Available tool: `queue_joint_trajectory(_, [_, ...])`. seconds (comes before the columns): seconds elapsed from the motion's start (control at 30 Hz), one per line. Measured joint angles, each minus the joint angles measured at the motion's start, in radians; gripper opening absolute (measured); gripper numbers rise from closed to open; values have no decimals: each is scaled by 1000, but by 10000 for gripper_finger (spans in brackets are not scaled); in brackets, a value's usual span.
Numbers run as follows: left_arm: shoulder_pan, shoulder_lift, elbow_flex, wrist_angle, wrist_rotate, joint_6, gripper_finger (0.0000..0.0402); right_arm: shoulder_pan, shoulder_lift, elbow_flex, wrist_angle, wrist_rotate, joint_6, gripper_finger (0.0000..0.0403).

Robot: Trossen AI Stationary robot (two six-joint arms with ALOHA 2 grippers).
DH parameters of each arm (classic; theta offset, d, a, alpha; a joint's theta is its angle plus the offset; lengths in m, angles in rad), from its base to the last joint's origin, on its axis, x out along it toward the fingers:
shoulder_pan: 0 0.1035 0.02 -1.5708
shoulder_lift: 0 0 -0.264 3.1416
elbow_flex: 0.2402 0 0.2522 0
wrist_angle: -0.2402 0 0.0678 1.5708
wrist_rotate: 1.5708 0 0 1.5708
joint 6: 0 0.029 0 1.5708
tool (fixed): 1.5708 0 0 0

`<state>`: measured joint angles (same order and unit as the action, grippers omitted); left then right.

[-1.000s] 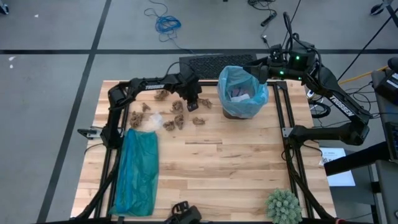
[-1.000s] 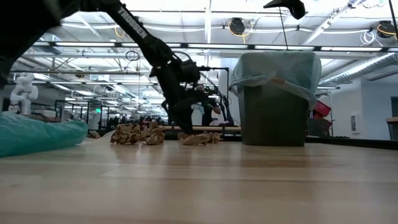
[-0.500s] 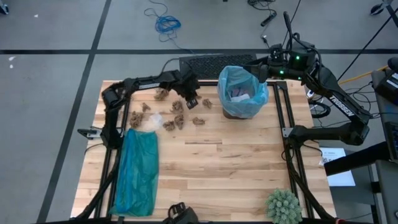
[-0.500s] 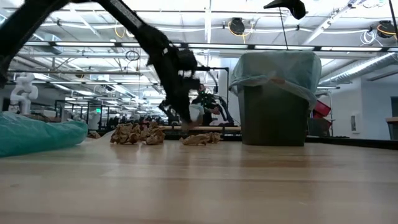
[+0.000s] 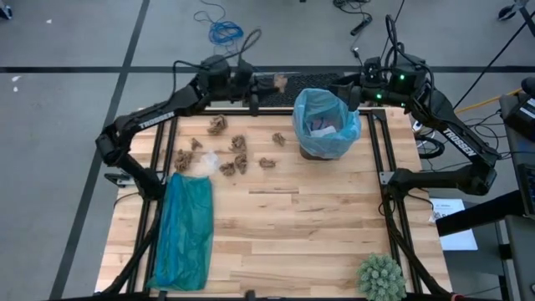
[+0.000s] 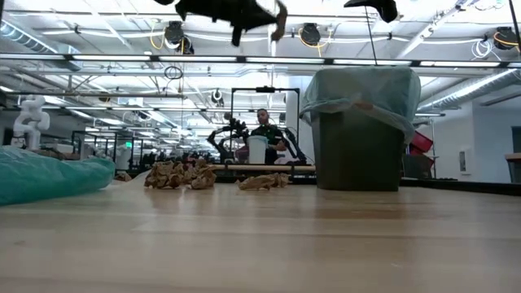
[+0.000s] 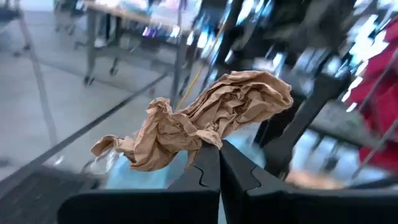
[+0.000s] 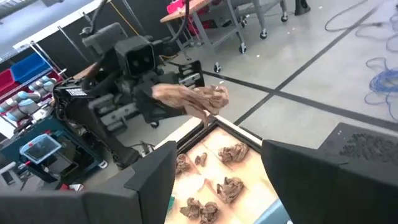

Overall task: Place trash/remove bag and relplace
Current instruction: Put the brown napkin into the trash bin

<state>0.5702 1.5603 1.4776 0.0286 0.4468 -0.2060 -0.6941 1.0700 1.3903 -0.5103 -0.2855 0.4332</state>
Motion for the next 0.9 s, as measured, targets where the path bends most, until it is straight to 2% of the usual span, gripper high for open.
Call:
queue_joint_trajectory(0.1, [-36, 58, 72, 8, 6, -15, 0, 0, 0, 0, 31, 0, -5, 228])
queue_joint_trajectory(0.27, [-96, 205, 239, -48, 7, 55, 0, 0, 0, 0, 105, 1, -25, 228])
queue_joint_trajectory(0.53, [-127, 450, 500, -182, 6, 57, 4, 0, 0, 0, 158, 1, -61, 228])
queue_joint_trajectory(0.63, [-127, 493, 563, -211, 24, 56, 29, 0, 0, 0, 163, 0, -61, 228])
queue_joint_trajectory(0.9, [-126, 508, 610, -248, 14, 57, 146, 0, 0, 0, 163, -1, -85, 228])
